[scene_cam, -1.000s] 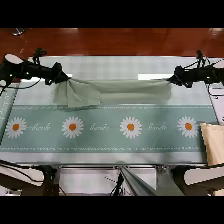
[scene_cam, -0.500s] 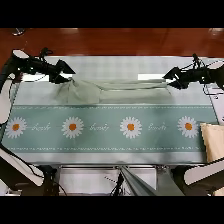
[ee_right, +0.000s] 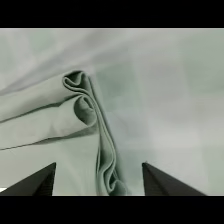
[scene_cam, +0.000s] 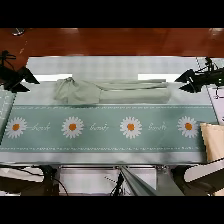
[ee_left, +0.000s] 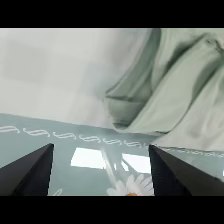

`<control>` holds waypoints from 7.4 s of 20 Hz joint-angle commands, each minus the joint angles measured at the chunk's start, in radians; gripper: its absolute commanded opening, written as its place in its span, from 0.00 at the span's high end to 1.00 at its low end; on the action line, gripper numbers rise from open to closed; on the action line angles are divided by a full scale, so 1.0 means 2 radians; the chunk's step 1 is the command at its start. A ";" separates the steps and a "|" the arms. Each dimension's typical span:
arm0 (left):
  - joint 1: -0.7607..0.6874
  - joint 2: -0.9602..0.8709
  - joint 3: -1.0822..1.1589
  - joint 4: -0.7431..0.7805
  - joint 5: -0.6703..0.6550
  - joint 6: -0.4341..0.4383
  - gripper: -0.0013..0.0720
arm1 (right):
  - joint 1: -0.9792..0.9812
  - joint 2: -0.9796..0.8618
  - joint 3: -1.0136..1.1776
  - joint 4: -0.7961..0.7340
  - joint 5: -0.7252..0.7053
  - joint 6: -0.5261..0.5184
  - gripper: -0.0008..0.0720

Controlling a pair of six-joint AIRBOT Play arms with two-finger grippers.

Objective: Fold the shirts.

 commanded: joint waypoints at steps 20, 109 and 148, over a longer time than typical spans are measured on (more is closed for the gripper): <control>-0.424 0.058 -0.144 -0.077 0.328 0.022 0.95 | 0.080 0.309 -0.127 -0.056 0.046 -0.040 0.96; -0.169 0.501 -0.472 -0.231 0.171 0.117 0.95 | 0.308 0.195 -0.048 0.097 -0.121 -0.003 0.96; -0.169 0.499 -0.469 -0.237 0.252 0.124 0.95 | -0.346 0.536 -0.136 -0.299 0.248 0.145 0.74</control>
